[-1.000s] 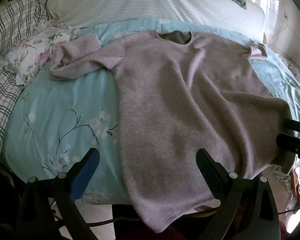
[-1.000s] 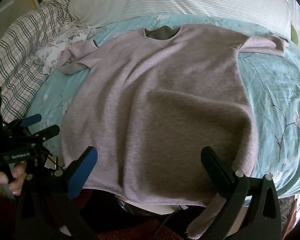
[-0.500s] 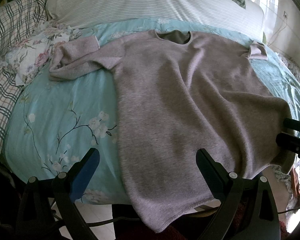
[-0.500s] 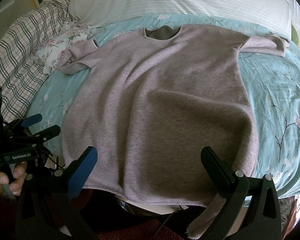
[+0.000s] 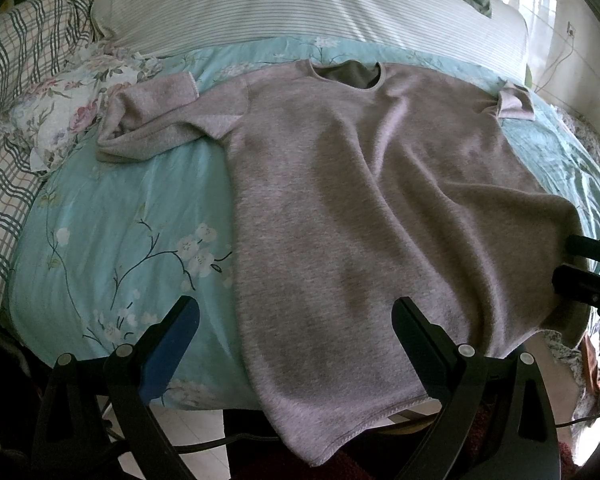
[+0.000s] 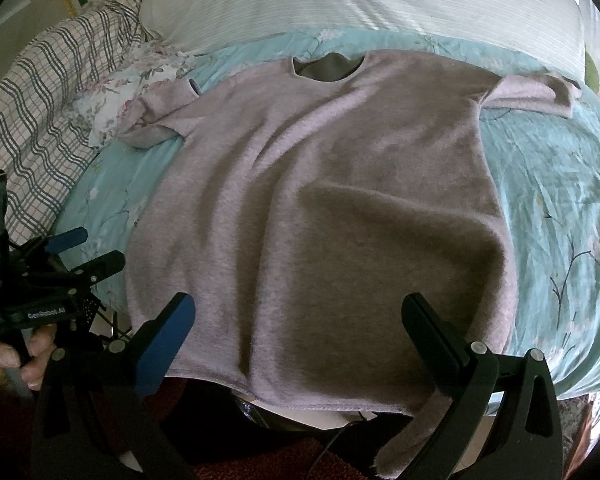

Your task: Fold small clothes

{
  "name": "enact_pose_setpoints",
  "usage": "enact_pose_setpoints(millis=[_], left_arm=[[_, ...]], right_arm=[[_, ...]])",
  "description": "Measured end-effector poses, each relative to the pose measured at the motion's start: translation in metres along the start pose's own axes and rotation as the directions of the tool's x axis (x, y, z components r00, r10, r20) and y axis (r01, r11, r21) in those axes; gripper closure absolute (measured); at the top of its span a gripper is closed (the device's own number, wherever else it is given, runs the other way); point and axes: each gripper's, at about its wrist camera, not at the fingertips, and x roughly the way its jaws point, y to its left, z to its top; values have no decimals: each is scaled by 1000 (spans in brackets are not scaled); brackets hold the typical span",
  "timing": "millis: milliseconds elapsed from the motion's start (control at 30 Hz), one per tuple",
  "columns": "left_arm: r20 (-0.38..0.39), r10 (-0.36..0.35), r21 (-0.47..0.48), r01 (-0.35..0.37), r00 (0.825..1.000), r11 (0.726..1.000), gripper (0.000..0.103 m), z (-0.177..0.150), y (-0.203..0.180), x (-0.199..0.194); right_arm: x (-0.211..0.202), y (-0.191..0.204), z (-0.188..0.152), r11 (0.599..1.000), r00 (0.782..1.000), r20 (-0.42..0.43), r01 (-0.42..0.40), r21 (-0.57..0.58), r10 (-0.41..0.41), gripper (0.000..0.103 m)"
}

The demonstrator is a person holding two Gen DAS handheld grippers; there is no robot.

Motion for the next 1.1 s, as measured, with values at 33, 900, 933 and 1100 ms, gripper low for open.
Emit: enact_pose_setpoints(millis=[33,900,933,1100], left_arm=[[0,0,0,0,1000,1000,6,0,0,0],[-37,-34,-20,34,999,999,6,27,13,30],[-32,-18,-11,18,999,1000,6,30,14,32],[-38,13,-2,-13,999,1000,6,44,17,44]], right_arm=[[0,0,1,1000,1000,1,0,-1,0,0],[-5,-57,49,997,996,67,50,66,-54,0],[-5,-69,56,995,995,81,52,86,-59,0],[-4,-111,86,986,983,129,113,127,-129,0]])
